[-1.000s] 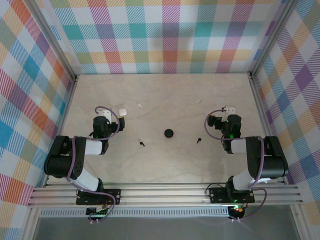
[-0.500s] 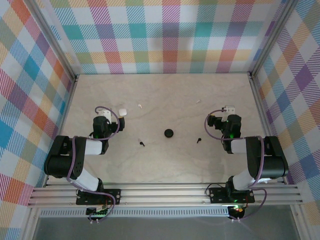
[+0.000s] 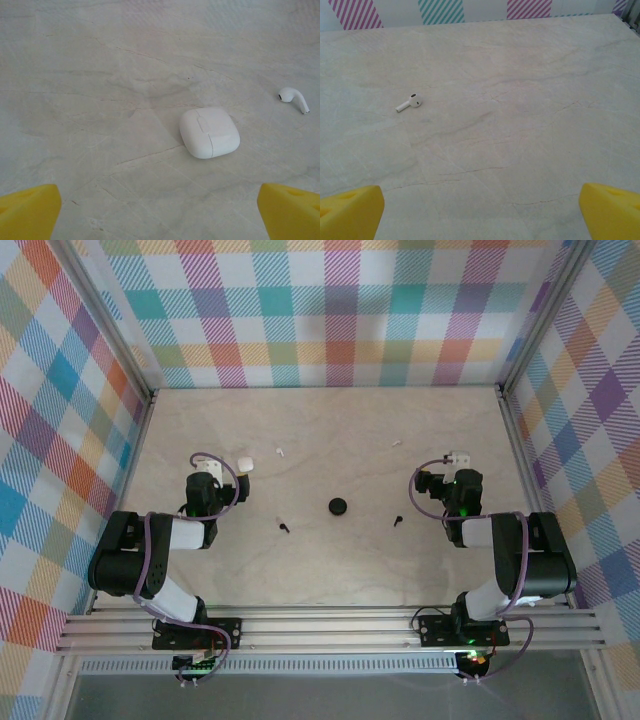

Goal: Insert wireless bluetooth earbuds into charging case

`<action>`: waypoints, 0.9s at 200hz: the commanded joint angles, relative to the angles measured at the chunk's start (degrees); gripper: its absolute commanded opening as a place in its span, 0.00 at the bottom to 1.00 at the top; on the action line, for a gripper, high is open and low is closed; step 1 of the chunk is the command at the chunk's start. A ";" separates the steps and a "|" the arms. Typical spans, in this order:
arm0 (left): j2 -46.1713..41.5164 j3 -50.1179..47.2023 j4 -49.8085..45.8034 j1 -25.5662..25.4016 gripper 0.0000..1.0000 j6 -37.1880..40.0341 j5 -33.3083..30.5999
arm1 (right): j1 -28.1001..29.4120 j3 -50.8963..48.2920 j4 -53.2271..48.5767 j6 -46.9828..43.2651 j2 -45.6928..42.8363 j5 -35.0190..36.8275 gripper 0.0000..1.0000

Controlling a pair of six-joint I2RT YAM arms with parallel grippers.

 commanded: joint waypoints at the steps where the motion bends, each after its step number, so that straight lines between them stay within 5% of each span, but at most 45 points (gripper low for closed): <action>1: 0.11 0.56 0.59 0.41 1.00 -0.30 0.47 | -0.40 0.75 0.42 0.26 0.30 -0.86 1.00; 86: -0.27 0.94 -0.31 0.82 1.00 -0.85 0.30 | -0.35 1.17 -0.60 0.10 -0.40 -1.35 1.00; 139: -6.80 9.67 -22.40 0.80 1.00 -6.25 -6.77 | -0.25 22.31 -46.15 8.67 -5.77 0.36 1.00; 180: -14.70 16.10 -42.69 0.11 1.00 -13.89 1.65 | 6.17 28.97 -57.90 8.72 -4.61 -2.40 0.96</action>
